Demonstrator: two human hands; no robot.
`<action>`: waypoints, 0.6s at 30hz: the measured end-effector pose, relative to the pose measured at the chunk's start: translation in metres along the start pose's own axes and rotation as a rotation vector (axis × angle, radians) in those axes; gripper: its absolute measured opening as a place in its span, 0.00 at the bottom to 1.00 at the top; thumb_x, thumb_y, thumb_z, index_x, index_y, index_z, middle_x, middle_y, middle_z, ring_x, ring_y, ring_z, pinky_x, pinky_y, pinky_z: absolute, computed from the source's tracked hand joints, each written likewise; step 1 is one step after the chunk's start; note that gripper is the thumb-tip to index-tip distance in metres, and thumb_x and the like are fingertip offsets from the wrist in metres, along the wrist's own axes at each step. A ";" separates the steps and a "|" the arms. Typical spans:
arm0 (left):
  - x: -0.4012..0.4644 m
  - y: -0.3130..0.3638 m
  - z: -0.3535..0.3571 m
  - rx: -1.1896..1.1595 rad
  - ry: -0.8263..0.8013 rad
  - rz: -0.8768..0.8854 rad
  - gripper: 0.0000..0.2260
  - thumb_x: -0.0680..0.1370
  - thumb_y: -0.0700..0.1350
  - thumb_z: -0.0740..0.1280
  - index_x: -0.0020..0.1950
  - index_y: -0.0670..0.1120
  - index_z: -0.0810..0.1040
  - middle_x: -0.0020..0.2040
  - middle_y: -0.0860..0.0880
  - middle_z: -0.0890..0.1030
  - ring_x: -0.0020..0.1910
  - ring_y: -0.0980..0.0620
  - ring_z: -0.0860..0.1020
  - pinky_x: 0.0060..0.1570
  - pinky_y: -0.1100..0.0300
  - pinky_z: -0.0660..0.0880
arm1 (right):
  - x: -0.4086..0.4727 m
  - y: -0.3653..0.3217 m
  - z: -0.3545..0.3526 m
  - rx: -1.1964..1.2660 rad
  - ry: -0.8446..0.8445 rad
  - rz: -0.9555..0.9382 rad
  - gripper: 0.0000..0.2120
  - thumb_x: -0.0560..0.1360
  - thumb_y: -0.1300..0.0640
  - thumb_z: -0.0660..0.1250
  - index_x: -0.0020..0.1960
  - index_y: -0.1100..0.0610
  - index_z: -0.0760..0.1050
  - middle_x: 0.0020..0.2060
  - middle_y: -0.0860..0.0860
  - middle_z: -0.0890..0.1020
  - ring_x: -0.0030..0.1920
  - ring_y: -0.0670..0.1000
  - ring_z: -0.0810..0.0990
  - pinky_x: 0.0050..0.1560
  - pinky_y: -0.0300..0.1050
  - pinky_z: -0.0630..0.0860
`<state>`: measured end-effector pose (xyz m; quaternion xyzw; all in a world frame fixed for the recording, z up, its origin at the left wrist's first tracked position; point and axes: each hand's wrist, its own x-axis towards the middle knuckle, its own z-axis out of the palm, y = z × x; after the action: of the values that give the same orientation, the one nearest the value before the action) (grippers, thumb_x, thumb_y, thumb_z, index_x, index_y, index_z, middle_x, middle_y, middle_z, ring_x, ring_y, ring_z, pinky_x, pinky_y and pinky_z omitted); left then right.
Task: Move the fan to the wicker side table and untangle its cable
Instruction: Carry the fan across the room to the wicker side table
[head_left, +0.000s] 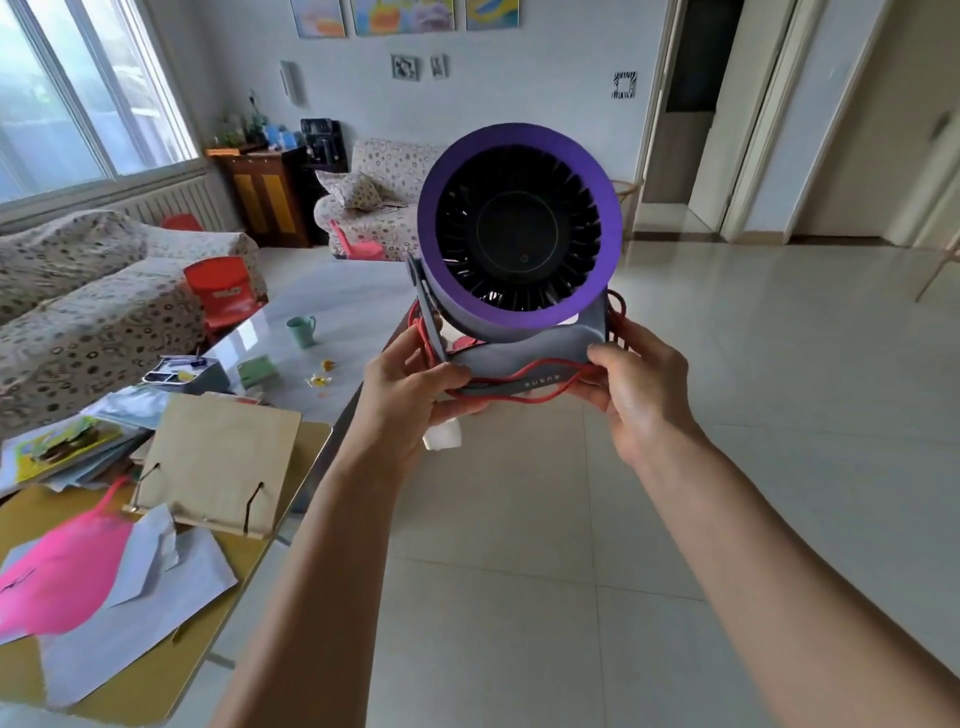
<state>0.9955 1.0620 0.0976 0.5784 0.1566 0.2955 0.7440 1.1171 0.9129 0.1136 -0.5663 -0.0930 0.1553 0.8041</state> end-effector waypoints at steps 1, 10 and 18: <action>0.019 -0.005 0.005 0.010 -0.006 -0.002 0.20 0.71 0.26 0.66 0.56 0.45 0.81 0.51 0.46 0.86 0.49 0.42 0.85 0.42 0.51 0.82 | 0.019 0.001 -0.001 0.004 0.010 0.001 0.17 0.74 0.73 0.61 0.45 0.54 0.80 0.41 0.58 0.83 0.31 0.51 0.85 0.29 0.43 0.80; 0.182 -0.034 0.033 0.009 -0.070 -0.051 0.19 0.74 0.24 0.63 0.59 0.42 0.79 0.49 0.46 0.85 0.47 0.44 0.86 0.40 0.54 0.82 | 0.180 0.010 0.013 -0.012 0.109 -0.017 0.17 0.72 0.73 0.61 0.53 0.60 0.80 0.47 0.63 0.84 0.45 0.63 0.85 0.45 0.58 0.83; 0.350 -0.055 0.054 0.028 -0.161 -0.042 0.16 0.73 0.25 0.65 0.54 0.41 0.79 0.46 0.47 0.82 0.46 0.46 0.85 0.40 0.54 0.82 | 0.327 0.009 0.033 0.045 0.183 -0.025 0.17 0.72 0.73 0.61 0.52 0.58 0.81 0.44 0.61 0.84 0.41 0.61 0.85 0.33 0.47 0.82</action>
<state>1.3124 1.2293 0.0984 0.6072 0.1128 0.2302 0.7521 1.4106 1.0612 0.1075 -0.5587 -0.0227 0.0950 0.8236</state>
